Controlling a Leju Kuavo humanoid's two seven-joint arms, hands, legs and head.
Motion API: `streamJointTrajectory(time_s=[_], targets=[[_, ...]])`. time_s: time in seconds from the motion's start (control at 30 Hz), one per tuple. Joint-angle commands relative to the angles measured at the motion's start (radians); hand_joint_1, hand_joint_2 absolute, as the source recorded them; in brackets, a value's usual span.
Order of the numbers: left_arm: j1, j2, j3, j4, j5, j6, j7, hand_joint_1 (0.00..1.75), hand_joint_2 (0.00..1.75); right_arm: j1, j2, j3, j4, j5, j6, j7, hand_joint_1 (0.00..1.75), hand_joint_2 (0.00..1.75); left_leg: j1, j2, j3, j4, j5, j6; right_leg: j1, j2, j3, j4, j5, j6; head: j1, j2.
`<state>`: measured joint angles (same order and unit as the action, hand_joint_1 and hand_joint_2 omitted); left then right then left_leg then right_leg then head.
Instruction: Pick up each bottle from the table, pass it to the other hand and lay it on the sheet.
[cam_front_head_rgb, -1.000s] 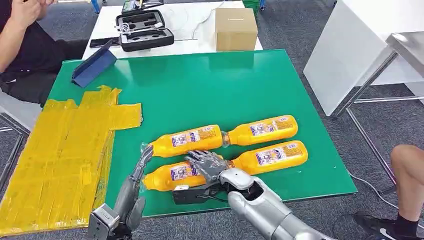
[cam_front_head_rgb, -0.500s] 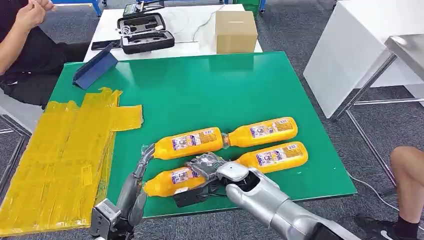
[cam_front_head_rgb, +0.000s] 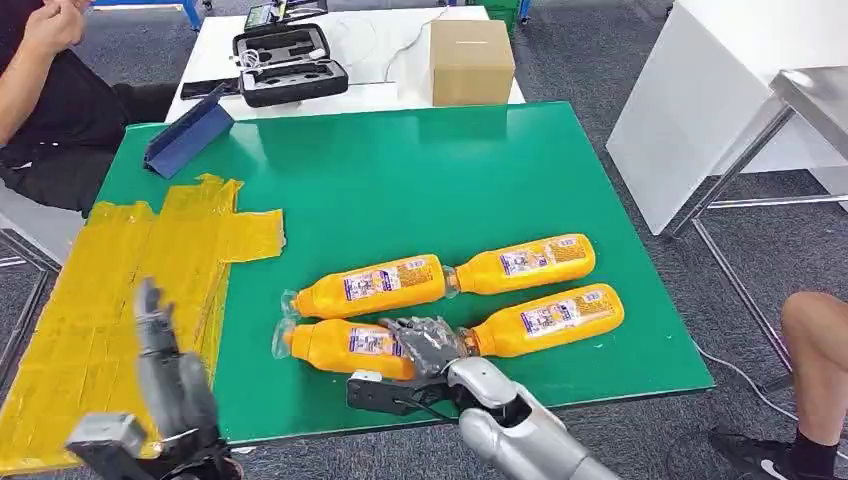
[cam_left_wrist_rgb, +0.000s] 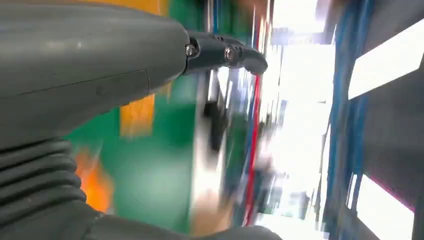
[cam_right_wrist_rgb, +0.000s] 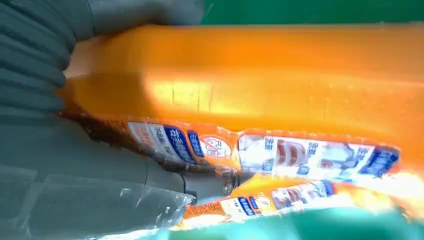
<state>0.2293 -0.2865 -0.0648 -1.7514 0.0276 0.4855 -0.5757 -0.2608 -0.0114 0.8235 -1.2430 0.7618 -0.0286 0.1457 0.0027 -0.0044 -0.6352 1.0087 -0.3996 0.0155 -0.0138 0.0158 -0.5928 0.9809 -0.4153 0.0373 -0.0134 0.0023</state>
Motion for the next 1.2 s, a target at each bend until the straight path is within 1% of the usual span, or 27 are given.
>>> streamJointTrajectory(time_s=[0.03, 0.07, 0.1, 0.27, 0.3, 0.33, 0.43, 0.47, 0.5, 0.57, 0.6, 0.63, 0.67, 0.7, 0.73, 0.77, 0.8, 0.87, 0.9, 1.03, 1.1, 1.13, 1.17, 1.2], targets=[[0.018, -0.063, 0.112, -0.076, 0.033, 0.034, -0.035, 0.00, 1.75, 0.135, 0.035, -0.131, -0.185, 0.008, -0.008, -0.010, 1.75, 1.75, 0.000, 0.002, 0.003, 0.000, -0.002, -0.001, 0.001, 0.000, 0.002, 0.001, -0.003, -0.002, 0.000, 0.000], [0.016, -0.063, 0.107, -0.072, 0.033, 0.036, -0.036, 0.00, 1.75, 0.133, 0.034, -0.133, -0.181, 0.008, -0.009, -0.013, 1.75, 1.75, 0.001, -0.002, 0.000, 0.001, -0.001, -0.001, 0.001, -0.004, 0.000, 0.001, -0.002, -0.002, 0.000, 0.000], [0.016, -0.063, 0.107, -0.072, 0.033, 0.036, -0.036, 0.00, 1.75, 0.133, 0.034, -0.133, -0.181, 0.008, -0.009, -0.013, 1.75, 1.75, 0.001, -0.001, -0.001, 0.000, 0.000, -0.001, 0.001, -0.001, -0.001, 0.000, -0.002, -0.001, 0.001, 0.000], [0.016, -0.063, 0.107, -0.072, 0.033, 0.036, -0.036, 0.00, 1.75, 0.133, 0.034, -0.133, -0.181, 0.008, -0.009, -0.013, 1.75, 1.75, 0.001, -0.001, 0.000, 0.000, -0.001, -0.001, 0.001, -0.002, 0.000, 0.000, -0.002, -0.001, 0.000, 0.000], [0.016, -0.063, 0.112, -0.089, 0.076, 0.094, -0.089, 0.00, 1.75, 0.139, 0.047, -0.146, -0.183, 0.001, -0.023, -0.044, 1.75, 1.75, 0.001, -0.001, -0.001, 0.000, 0.000, -0.001, 0.000, -0.001, -0.001, 0.000, -0.001, -0.001, 0.001, 0.000], [0.019, -0.063, 0.122, -0.109, 0.121, 0.138, -0.120, 0.00, 1.75, 0.138, 0.055, -0.146, -0.190, -0.002, -0.024, -0.051, 1.75, 1.75, 0.001, -0.001, 0.000, 0.000, -0.001, -0.001, 0.001, -0.002, 0.000, 0.000, -0.002, -0.002, 0.000, 0.000], [0.033, -0.063, 0.148, -0.212, 0.205, 0.193, -0.122, 0.00, 1.75, 0.120, 0.084, -0.131, -0.212, -0.028, -0.015, -0.050, 1.75, 1.75, 0.001, 0.002, 0.000, 0.002, -0.002, -0.002, 0.001, 0.000, -0.001, 0.002, -0.003, -0.002, 0.000, 0.000], [0.044, -0.063, 0.151, -0.216, 0.194, 0.212, -0.119, 0.00, 1.75, 0.132, 0.077, -0.138, -0.219, -0.043, -0.024, -0.056, 1.75, 1.75, 0.001, 0.003, -0.002, 0.002, -0.002, -0.001, 0.001, 0.002, -0.003, 0.002, -0.002, -0.002, 0.000, 0.000], [0.052, -0.063, 0.146, -0.216, 0.190, 0.195, -0.101, 0.00, 1.75, 0.140, 0.069, -0.142, -0.223, -0.051, -0.038, -0.074, 1.75, 1.75, 0.001, 0.003, 0.000, 0.002, -0.003, -0.002, 0.001, 0.002, -0.001, 0.002, -0.003, -0.003, 0.000, 0.000], [0.052, -0.055, 0.139, -0.167, 0.162, 0.081, -0.033, 0.00, 1.75, 0.162, 0.076, -0.159, -0.256, -0.085, -0.079, -0.129, 1.75, 1.75, 0.001, 0.000, -0.001, 0.000, -0.001, -0.001, 0.001, -0.001, -0.001, 0.000, -0.002, -0.002, 0.000, 0.000], [0.051, -0.063, 0.131, -0.141, 0.164, -0.017, 0.046, 0.00, 1.75, 0.176, 0.075, -0.168, -0.282, -0.101, -0.097, -0.147, 1.75, 1.75, 0.001, 0.000, 0.001, 0.000, -0.001, -0.001, 0.001, -0.002, 0.000, 0.000, -0.003, -0.002, 0.000, 0.000], [0.058, -0.028, 0.077, -0.101, 0.208, -0.206, 0.187, 0.00, 1.75, 0.187, 0.069, -0.176, -0.309, -0.116, -0.126, -0.175, 1.75, 1.75, 0.001, -0.002, 0.000, -0.001, -0.001, -0.001, 0.001, -0.004, 0.000, 0.000, -0.003, -0.002, 0.000, 0.000], [0.069, 0.003, 0.031, -0.065, 0.273, -0.338, 0.266, 0.00, 1.75, 0.182, 0.065, -0.179, -0.317, -0.141, -0.140, -0.196, 1.75, 1.75, 0.001, -0.004, -0.001, -0.001, 0.000, -0.001, 0.001, -0.005, 0.000, -0.001, -0.003, -0.001, 0.001, 0.000], [0.086, 0.073, -0.051, -0.018, 0.375, -0.517, 0.305, 0.00, 1.75, 0.156, 0.056, -0.172, -0.308, -0.169, -0.154, -0.223, 1.75, 1.75, 0.001, -0.003, 0.001, 0.000, -0.001, -0.001, 0.001, -0.004, 0.001, -0.001, -0.004, -0.002, 0.000, 0.000], [0.101, 0.190, -0.174, 0.036, 0.562, -0.722, 0.406, 0.00, 1.75, 0.140, 0.059, -0.179, -0.274, -0.209, -0.158, -0.243, 1.75, 1.75, 0.000, -0.002, 0.000, -0.001, 0.000, -0.001, 0.000, -0.003, -0.001, -0.001, -0.003, -0.002, 0.001, 0.000], [0.123, 0.216, -0.215, 0.074, 0.581, -0.766, 0.341, 0.00, 1.75, 0.125, 0.063, -0.179, -0.234, -0.209, -0.176, -0.272, 1.75, 1.75, 0.000, -0.002, 0.002, -0.002, 0.000, -0.001, 0.000, -0.003, 0.001, -0.002, -0.003, -0.002, 0.000, 0.000], [0.125, 0.257, -0.272, 0.106, 0.618, -0.797, 0.285, 0.00, 1.75, 0.116, 0.070, -0.177, -0.205, -0.220, -0.183, -0.304, 1.75, 1.75, -0.001, -0.001, 0.003, -0.004, 0.001, -0.001, -0.001, -0.001, 0.001, -0.003, -0.002, -0.002, 0.001, 0.000], [0.116, 0.298, -0.315, 0.117, 0.671, -0.821, 0.254, 0.00, 1.75, 0.107, 0.076, -0.164, -0.189, -0.216, -0.183, -0.312, 1.75, 1.75, -0.001, 0.001, 0.006, -0.006, 0.000, -0.001, -0.001, 0.000, 0.004, -0.005, -0.002, -0.003, 0.001, 0.000], [0.110, 0.310, -0.327, 0.118, 0.690, -0.832, 0.251, 0.00, 1.75, 0.107, 0.078, -0.161, -0.189, -0.216, -0.184, -0.313, 1.75, 1.75, -0.001, 0.000, 0.003, -0.005, 0.000, -0.001, -0.001, -0.001, 0.001, -0.003, -0.002, -0.003, 0.001, 0.000], [0.086, 0.335, -0.345, 0.122, 0.730, -0.860, 0.258, 0.00, 1.75, 0.106, 0.081, -0.149, -0.194, -0.218, -0.182, -0.312, 1.75, 1.75, 0.000, 0.000, 0.004, -0.003, -0.001, -0.002, 0.000, -0.003, 0.002, -0.002, -0.003, -0.004, 0.000, 0.000], [0.073, 0.356, -0.375, 0.136, 0.736, -0.895, 0.258, 0.00, 1.75, 0.102, 0.079, -0.145, -0.194, -0.218, -0.179, -0.313, 1.75, 1.75, 0.000, 0.000, 0.004, -0.003, -0.002, -0.003, 0.001, -0.003, 0.002, -0.002, -0.003, -0.004, 0.000, 0.000], [0.069, 0.360, -0.380, 0.139, 0.736, -0.899, 0.255, 0.00, 1.75, 0.101, 0.080, -0.145, -0.192, -0.218, -0.178, -0.313, 1.75, 1.75, 0.000, 0.000, 0.004, -0.002, -0.002, -0.003, 0.001, -0.002, 0.003, -0.001, -0.003, -0.004, 0.000, 0.000], [0.064, 0.363, -0.390, 0.146, 0.745, -0.911, 0.245, 0.00, 1.75, 0.100, 0.079, -0.145, -0.191, -0.219, -0.174, -0.313, 1.75, 1.75, 0.000, 0.000, 0.000, -0.002, -0.001, -0.001, 0.001, -0.001, -0.001, -0.001, -0.002, -0.003, 0.000, 0.000], [0.063, 0.364, -0.392, 0.148, 0.745, -0.911, 0.241, 0.00, 1.75, 0.099, 0.080, -0.146, -0.191, -0.220, -0.173, -0.313, 1.75, 1.75, 0.000, 0.000, 0.002, -0.002, -0.001, -0.002, 0.001, -0.002, 0.000, -0.001, -0.003, -0.003, 0.000, 0.000]])
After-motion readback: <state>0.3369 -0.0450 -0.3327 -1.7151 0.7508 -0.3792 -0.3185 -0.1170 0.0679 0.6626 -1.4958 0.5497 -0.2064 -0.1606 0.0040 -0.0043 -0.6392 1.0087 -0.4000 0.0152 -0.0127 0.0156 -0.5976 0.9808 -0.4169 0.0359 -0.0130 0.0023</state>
